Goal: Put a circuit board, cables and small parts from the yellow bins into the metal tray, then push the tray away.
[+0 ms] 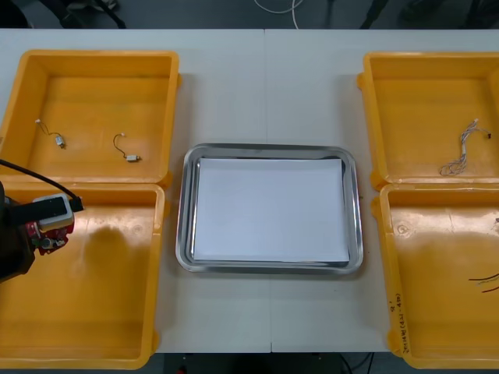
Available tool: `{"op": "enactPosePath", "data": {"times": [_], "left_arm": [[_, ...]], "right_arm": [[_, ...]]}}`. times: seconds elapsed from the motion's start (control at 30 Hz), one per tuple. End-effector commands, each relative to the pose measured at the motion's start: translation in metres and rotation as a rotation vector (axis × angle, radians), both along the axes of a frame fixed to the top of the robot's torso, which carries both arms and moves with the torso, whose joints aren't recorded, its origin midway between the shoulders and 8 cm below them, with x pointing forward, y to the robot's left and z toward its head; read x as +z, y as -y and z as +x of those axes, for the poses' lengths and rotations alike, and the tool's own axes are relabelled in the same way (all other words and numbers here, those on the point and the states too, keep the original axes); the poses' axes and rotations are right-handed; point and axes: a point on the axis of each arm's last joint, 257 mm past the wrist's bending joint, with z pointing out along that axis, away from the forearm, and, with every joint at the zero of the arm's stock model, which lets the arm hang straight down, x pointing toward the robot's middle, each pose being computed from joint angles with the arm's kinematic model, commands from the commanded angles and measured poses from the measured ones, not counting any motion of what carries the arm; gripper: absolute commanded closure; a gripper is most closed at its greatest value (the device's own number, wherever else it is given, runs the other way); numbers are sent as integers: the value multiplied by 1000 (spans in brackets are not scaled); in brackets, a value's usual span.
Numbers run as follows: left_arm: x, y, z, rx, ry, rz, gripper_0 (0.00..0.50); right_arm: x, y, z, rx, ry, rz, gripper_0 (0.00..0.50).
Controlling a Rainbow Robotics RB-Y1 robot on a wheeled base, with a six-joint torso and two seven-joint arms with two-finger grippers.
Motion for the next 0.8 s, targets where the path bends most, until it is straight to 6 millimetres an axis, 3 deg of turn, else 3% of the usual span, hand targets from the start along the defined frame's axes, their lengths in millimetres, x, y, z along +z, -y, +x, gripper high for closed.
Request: {"op": "enactPosePath", "data": {"times": [0.03,0.27,0.57,0.8], "left_arm": [[35,28,16,174,96,-97,500],[45,65,25,170,96,-112,500],[56,143,54,122,127,-179,500],[59,176,66,84,116,-189,500]], "right_arm": [[47,4,13,95,65,-91,500],[66,-7,20,193,74,-102,500],[77,-20,29,402,68,-200,500],[81,-29,37,565,76,-249,500]]}}
